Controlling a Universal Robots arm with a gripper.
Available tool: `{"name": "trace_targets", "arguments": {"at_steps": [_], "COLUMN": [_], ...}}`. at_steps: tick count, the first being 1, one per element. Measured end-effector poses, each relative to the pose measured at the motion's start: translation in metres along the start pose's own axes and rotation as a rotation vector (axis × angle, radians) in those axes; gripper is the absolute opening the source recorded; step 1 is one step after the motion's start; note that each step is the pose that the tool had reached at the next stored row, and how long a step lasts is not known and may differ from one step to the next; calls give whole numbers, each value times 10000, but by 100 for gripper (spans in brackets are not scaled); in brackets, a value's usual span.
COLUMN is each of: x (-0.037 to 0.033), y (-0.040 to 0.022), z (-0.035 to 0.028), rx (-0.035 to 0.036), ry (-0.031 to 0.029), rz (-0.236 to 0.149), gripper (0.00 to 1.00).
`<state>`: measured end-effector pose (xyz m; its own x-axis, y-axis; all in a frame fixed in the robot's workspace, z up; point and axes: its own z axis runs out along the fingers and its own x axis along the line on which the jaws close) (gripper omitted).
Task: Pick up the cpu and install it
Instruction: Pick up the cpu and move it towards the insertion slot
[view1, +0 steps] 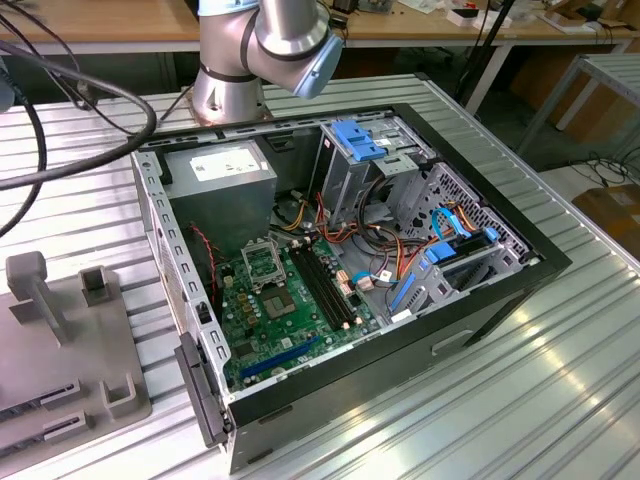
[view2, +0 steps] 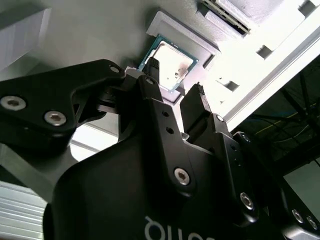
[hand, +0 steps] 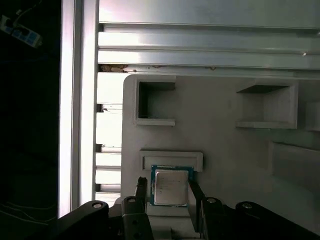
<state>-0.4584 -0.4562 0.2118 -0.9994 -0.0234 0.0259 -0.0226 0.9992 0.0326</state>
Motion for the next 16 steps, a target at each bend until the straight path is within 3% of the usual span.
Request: {"name": "trace_targets", "arguments": {"at_steps": [5, 16], "x": [-6, -16], "y": [-3, -4], "z": [83, 103], "rx": [26, 39], "ry": [0, -1], "rz": [29, 85], "gripper": [45, 45]}}
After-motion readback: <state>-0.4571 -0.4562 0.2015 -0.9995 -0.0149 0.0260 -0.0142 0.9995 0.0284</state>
